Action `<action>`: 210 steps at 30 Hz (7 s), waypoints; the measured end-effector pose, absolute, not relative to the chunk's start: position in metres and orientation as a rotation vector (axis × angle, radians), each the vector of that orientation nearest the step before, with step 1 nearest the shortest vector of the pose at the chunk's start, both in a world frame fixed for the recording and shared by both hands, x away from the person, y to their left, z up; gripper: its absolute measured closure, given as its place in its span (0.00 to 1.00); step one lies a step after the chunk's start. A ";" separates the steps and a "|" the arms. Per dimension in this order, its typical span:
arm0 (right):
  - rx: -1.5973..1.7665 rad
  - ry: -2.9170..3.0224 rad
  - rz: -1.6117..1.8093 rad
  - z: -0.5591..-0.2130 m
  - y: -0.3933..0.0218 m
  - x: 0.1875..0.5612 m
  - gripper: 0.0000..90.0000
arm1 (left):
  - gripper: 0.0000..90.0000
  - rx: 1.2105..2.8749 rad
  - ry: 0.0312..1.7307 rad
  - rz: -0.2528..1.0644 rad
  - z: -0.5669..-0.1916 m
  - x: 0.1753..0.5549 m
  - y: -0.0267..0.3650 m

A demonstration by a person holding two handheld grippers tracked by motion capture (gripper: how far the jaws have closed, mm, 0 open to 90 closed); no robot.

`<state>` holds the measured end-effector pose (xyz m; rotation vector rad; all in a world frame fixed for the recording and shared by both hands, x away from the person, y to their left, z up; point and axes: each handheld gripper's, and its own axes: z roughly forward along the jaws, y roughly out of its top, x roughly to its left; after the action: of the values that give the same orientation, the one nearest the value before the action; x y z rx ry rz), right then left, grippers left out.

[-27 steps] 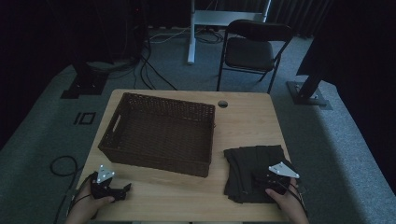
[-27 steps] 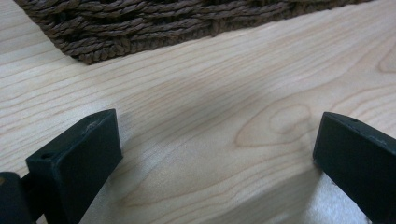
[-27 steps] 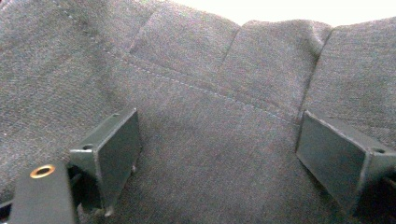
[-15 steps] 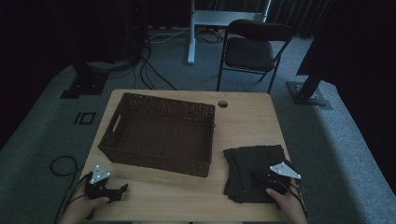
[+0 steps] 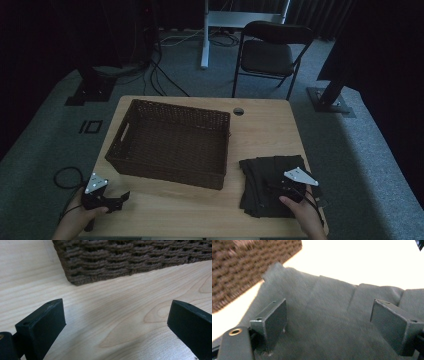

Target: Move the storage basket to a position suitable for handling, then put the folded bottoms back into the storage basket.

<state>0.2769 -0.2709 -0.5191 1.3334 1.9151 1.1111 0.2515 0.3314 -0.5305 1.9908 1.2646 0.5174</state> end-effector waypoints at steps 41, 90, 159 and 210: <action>1.148 1.956 1.261 -0.458 -0.191 0.307 0.15 | 0.02 1.791 1.144 0.599 -0.439 0.300 0.348; 1.363 1.981 1.200 -0.475 -0.115 0.317 0.65 | 0.87 1.691 1.426 0.581 -0.471 0.346 0.338; 1.192 1.976 1.398 -0.445 -0.138 0.304 0.14 | 0.21 1.645 1.351 0.577 -0.445 0.282 0.340; 1.252 1.839 1.356 -0.422 -0.207 0.304 0.15 | 0.21 1.748 1.064 0.440 -0.411 0.303 0.226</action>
<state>0.3038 -0.2066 -0.4219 1.2518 1.8385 1.3556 0.3031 0.2259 -0.4113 1.7482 1.0638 0.4396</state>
